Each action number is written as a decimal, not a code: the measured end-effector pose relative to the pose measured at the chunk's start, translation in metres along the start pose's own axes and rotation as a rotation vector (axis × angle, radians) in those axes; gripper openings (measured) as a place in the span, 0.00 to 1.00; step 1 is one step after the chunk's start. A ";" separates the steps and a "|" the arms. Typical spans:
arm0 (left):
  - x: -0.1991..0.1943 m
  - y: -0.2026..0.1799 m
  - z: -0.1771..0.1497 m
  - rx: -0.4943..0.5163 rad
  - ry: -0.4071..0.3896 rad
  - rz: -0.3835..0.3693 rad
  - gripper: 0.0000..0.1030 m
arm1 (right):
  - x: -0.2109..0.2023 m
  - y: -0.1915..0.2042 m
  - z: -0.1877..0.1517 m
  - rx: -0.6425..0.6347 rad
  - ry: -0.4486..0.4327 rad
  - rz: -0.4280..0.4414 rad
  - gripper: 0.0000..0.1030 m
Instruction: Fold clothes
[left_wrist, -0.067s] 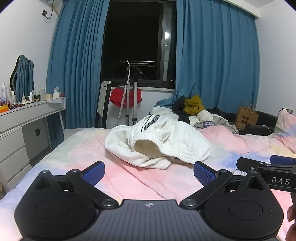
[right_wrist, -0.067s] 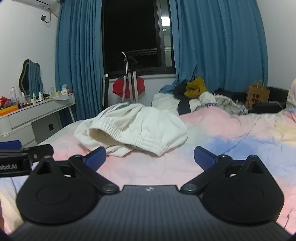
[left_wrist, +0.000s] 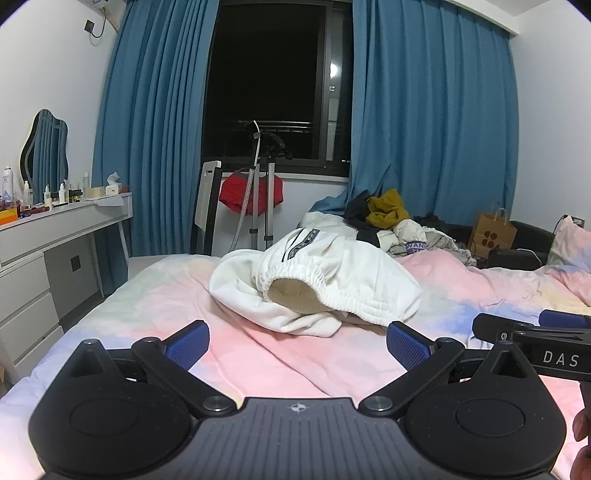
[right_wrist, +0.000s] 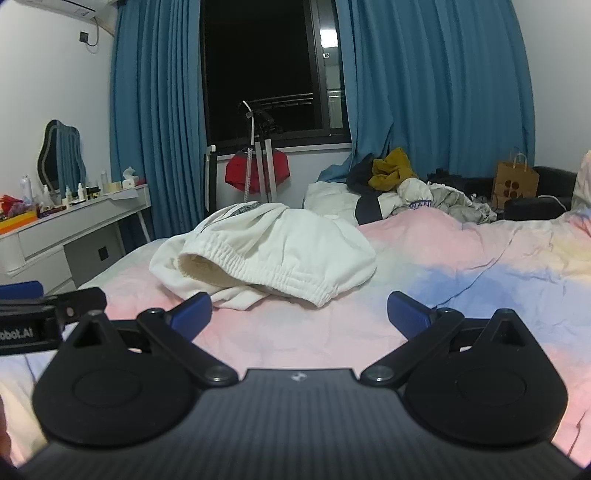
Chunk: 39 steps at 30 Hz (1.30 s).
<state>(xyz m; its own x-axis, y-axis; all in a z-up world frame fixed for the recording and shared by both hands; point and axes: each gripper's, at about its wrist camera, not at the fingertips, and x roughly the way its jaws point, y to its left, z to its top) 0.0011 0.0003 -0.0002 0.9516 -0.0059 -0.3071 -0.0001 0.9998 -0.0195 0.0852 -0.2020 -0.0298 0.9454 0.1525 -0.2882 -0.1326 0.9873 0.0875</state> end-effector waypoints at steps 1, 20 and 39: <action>0.000 0.000 0.000 0.001 0.001 0.000 1.00 | 0.000 0.001 0.000 -0.006 -0.007 -0.002 1.00; 0.002 -0.003 -0.001 0.001 0.009 -0.006 1.00 | -0.001 -0.001 -0.001 0.017 -0.011 -0.004 1.00; -0.002 -0.003 -0.003 -0.006 0.014 -0.026 1.00 | -0.003 -0.002 -0.001 0.021 -0.020 -0.014 1.00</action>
<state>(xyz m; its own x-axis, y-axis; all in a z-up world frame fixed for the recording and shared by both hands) -0.0013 -0.0025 -0.0021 0.9471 -0.0324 -0.3194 0.0229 0.9992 -0.0334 0.0822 -0.2040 -0.0300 0.9528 0.1381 -0.2705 -0.1136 0.9881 0.1041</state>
